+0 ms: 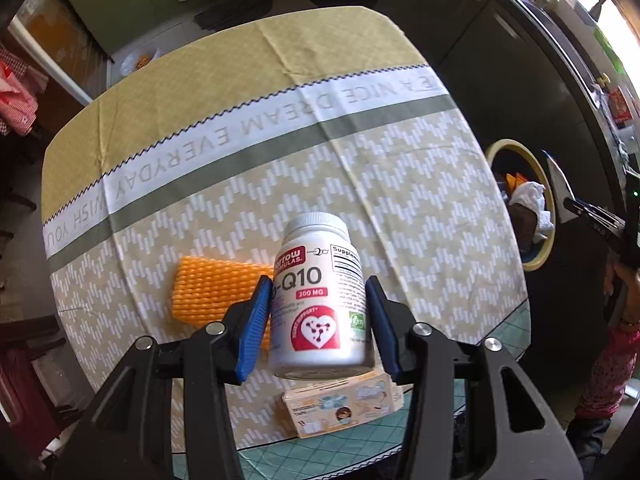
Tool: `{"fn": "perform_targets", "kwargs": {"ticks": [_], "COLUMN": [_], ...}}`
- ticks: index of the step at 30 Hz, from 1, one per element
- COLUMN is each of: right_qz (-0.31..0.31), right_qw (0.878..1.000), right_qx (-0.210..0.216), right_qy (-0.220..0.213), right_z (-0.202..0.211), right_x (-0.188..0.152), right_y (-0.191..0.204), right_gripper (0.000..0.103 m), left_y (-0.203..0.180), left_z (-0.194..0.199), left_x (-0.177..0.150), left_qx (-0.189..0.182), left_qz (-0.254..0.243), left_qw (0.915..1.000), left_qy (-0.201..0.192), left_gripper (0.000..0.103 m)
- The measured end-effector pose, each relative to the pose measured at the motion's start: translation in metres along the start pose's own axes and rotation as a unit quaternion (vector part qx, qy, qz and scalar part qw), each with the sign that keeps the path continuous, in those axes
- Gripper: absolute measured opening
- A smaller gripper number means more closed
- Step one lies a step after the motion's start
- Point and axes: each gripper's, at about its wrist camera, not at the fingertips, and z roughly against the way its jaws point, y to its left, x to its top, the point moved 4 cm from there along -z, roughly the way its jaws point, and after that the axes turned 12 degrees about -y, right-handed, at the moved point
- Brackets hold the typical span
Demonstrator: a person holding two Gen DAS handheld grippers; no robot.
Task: Collect trash
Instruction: 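Drop the tube in the bin with right gripper while left carries the white bottle there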
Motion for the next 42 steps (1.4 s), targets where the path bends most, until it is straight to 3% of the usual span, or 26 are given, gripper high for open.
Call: {"fn": "perform_targets", "kwargs": {"ticks": [4, 10, 15, 22, 30, 32, 36, 42], "right_qz": [-0.002, -0.009, -0.005, -0.01, -0.002, 0.0, 0.004, 0.018], "right_qw": [1.0, 1.0, 0.999, 0.999, 0.998, 0.998, 0.998, 0.997], "right_qx": [-0.007, 0.018, 0.024, 0.03, 0.043, 0.044, 0.042, 0.047], "right_qy": [0.019, -0.014, -0.032, -0.042, -0.045, -0.049, -0.052, -0.054], "right_z": [-0.011, 0.023, 0.057, 0.085, 0.094, 0.097, 0.103, 0.112], "right_x": [-0.011, -0.026, -0.046, -0.075, -0.087, -0.087, -0.089, -0.095], "right_y": [-0.014, -0.024, -0.037, -0.054, -0.053, -0.052, -0.049, -0.037], "right_gripper": [0.029, 0.029, 0.029, 0.029, 0.029, 0.029, 0.029, 0.03], "left_y": [-0.06, -0.154, -0.216, -0.289, -0.308, -0.307, -0.305, -0.275], "left_z": [-0.005, -0.03, -0.05, -0.082, -0.135, -0.139, -0.129, -0.075], "left_x": [0.01, 0.028, 0.052, 0.09, 0.101, 0.102, 0.099, 0.081], "left_qx": [-0.035, -0.078, -0.101, -0.088, -0.049, -0.048, -0.055, -0.079], "left_qz": [-0.05, -0.122, -0.153, -0.205, -0.212, -0.213, -0.213, -0.212], "left_qw": [0.9981, 0.9894, 0.9829, 0.9746, 0.976, 0.9757, 0.9752, 0.9735], "left_qy": [0.004, 0.014, 0.016, -0.018, -0.015, -0.015, -0.02, -0.036], "left_gripper": [0.045, 0.045, 0.045, 0.045, 0.045, 0.055, 0.059, 0.059]}}
